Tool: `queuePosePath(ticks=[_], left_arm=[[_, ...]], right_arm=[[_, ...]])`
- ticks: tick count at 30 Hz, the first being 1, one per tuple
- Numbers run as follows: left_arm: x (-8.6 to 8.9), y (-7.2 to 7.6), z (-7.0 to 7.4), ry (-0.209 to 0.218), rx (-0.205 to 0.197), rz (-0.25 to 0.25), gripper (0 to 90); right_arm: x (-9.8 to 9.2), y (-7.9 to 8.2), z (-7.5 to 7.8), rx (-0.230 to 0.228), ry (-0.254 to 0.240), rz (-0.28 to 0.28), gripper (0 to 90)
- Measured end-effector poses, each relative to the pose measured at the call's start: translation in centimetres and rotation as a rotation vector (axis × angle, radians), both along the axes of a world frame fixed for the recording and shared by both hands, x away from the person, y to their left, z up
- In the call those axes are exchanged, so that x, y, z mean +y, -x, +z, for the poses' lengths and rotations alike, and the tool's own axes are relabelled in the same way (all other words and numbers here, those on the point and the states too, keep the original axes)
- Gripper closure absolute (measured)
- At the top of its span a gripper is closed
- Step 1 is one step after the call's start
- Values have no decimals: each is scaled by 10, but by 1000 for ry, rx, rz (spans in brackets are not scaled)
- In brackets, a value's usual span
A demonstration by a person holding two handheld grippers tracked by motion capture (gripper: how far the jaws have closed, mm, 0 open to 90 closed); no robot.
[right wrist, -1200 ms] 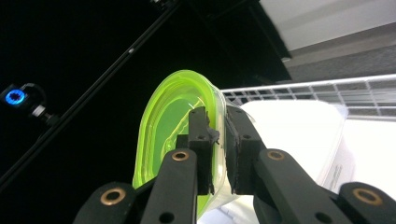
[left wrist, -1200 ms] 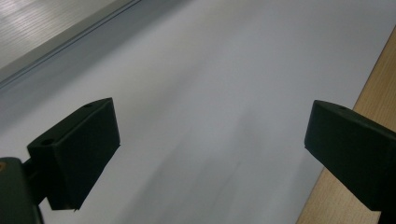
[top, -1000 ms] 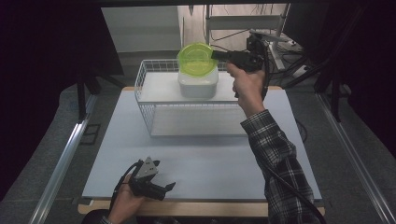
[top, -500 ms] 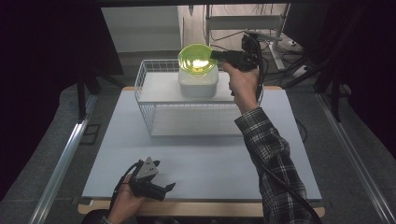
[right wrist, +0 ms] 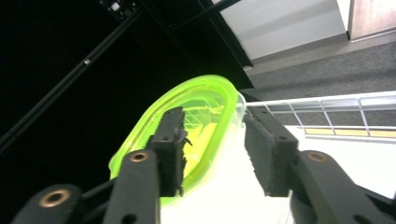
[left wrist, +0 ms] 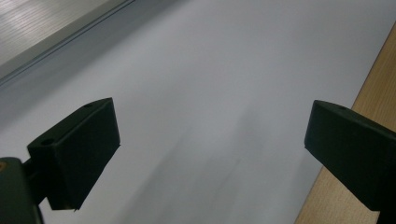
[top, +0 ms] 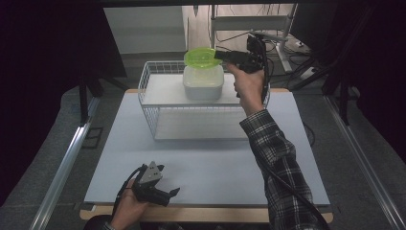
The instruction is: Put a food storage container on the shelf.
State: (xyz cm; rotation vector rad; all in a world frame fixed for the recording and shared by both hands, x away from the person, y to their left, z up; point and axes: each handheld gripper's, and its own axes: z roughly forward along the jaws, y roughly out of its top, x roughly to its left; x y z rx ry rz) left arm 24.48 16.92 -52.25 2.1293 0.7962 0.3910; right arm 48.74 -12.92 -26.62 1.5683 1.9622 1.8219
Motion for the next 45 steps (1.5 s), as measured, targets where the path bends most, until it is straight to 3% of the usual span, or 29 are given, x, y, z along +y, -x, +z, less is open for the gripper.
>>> queuePosePath(ticks=[6,13,29,45], left_arm=[[-1,0,0,-1,0,-1,31],[-2,0,-1,-6,2,-3,31],[-2,0,-1,-10,1,-3,30],[-3,0,-1,-9,0,-4,28]], right_arm=[[-6,4,5,-41,8,24,438],[-14,14,1,-85,80,91,275],[-34,46,-19,-144,159,160,220],[-40,60,-37,-169,211,188,174]])
